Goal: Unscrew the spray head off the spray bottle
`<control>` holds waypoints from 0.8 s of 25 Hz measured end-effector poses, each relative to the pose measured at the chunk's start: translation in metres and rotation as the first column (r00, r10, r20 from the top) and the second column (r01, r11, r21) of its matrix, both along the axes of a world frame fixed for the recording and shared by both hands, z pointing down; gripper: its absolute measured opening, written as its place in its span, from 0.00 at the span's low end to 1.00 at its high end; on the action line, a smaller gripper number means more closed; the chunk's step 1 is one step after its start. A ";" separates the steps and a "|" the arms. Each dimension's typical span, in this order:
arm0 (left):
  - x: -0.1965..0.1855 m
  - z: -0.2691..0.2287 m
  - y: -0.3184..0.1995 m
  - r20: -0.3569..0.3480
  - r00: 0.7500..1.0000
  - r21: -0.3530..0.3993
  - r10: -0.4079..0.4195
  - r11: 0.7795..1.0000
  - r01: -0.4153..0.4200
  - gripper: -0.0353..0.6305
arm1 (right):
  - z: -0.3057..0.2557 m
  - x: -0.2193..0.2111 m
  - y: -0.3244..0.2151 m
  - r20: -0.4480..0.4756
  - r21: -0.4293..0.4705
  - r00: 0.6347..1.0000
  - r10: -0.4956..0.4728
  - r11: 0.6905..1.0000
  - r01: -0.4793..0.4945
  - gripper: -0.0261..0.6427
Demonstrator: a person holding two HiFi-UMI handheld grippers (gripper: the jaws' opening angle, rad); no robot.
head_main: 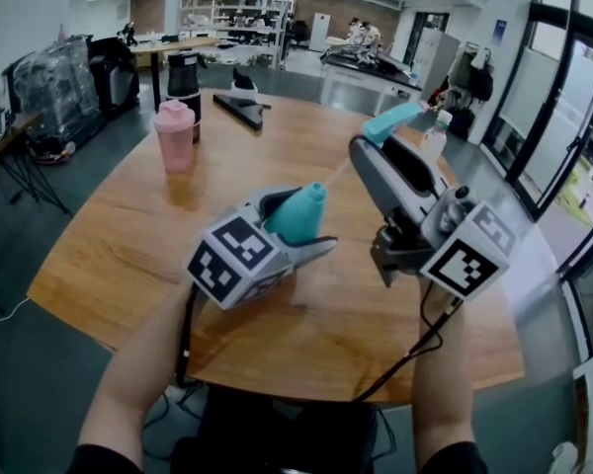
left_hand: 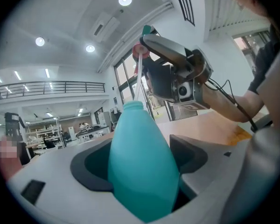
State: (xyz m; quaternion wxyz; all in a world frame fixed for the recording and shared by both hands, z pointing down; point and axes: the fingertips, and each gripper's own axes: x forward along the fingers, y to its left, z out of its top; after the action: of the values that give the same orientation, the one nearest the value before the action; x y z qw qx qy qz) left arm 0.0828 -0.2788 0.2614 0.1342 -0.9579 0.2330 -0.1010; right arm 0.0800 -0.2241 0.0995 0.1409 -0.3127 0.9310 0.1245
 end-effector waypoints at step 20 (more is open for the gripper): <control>-0.029 -0.017 -0.031 -0.100 0.981 0.006 -0.164 0.986 0.166 0.64 | 0.004 0.028 -0.021 0.048 0.006 0.984 0.170 0.985 -0.170 0.25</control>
State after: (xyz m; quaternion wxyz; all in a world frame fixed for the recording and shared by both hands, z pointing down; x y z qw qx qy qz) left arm 0.0534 -0.3094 0.2445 0.1207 -0.9381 0.3188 -0.0624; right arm 0.1083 -0.2451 0.1038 0.1534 -0.3931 0.8967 0.1334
